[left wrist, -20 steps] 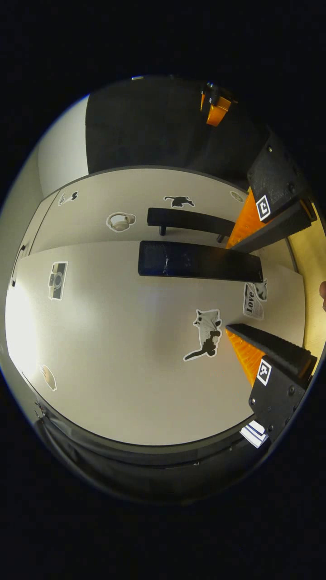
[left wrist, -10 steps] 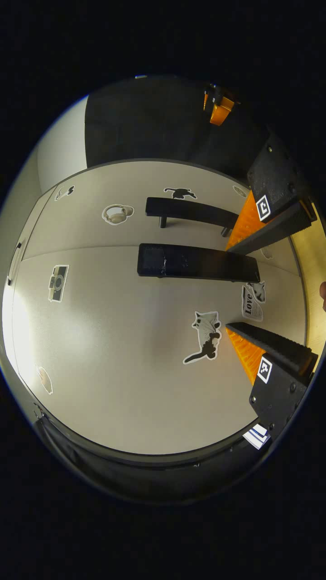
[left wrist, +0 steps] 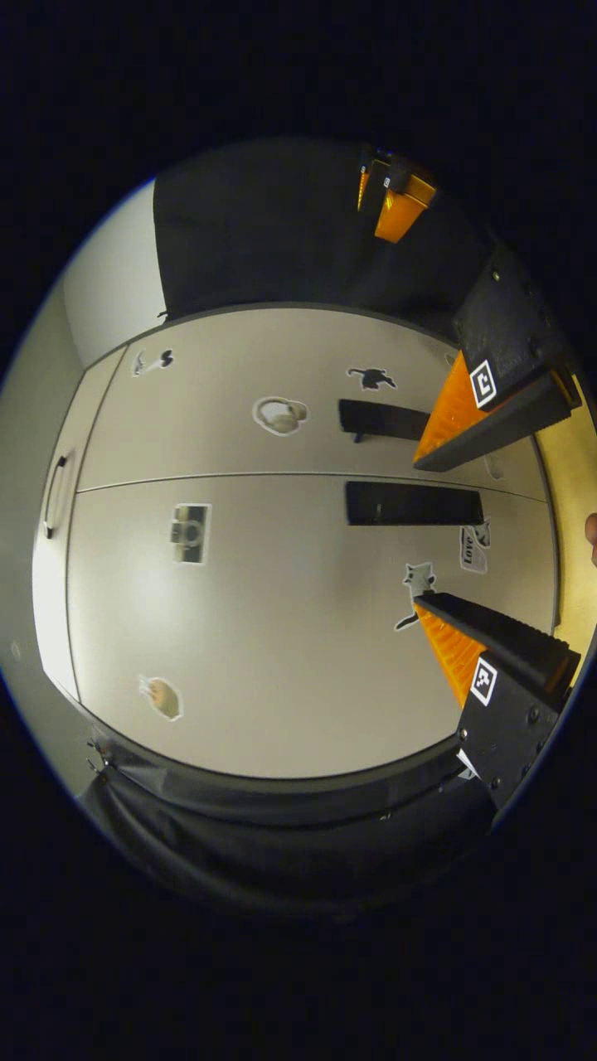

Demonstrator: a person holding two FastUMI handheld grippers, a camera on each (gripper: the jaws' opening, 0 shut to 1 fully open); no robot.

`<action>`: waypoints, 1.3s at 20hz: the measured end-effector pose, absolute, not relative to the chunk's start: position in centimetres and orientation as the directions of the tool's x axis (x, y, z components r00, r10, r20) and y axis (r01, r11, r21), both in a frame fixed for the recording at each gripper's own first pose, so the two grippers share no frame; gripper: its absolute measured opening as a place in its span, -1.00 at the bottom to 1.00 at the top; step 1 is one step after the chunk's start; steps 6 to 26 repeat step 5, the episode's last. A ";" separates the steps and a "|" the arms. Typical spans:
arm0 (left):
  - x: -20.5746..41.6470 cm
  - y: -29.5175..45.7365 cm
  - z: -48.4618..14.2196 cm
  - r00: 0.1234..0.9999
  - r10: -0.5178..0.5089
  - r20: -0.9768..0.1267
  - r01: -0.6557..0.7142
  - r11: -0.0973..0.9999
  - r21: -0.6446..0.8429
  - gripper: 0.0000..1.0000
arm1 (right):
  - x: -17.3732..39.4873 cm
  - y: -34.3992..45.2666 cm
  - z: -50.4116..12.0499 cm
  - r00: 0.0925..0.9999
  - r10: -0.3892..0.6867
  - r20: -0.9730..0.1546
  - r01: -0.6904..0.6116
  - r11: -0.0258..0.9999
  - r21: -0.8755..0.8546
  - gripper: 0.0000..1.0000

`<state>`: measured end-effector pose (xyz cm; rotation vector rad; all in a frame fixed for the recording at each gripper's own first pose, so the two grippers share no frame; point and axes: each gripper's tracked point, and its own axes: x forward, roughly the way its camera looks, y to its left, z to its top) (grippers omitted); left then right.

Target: Grasp the bottle in the cabinet with the left hand and place it on the coaster, then close the right door with the right hand and the left door with the left hand.

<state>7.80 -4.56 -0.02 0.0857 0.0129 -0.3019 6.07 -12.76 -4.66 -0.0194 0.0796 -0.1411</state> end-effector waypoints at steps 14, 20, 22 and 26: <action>2.7 -4.3 5.5 0.959 -0.283 0.033 0.281 0.959 0.048 0.87 | 4.7 -7.9 2.6 0.999 -0.027 0.041 0.027 1.000 0.002 0.97; 2.7 -4.3 5.5 0.959 -0.283 0.033 0.281 0.959 0.048 0.87 | 4.7 -7.9 2.6 0.999 -0.027 0.041 0.027 1.000 0.002 0.97; 2.7 -4.3 5.5 0.959 -0.283 0.033 0.281 0.959 0.048 0.87 | 4.7 -7.9 2.6 0.999 -0.027 0.041 0.027 1.000 0.002 0.97; 2.7 -4.3 5.5 0.959 -0.283 0.033 0.281 0.959 0.048 0.87 | 4.7 -7.9 2.6 0.999 -0.027 0.041 0.027 1.000 0.002 0.97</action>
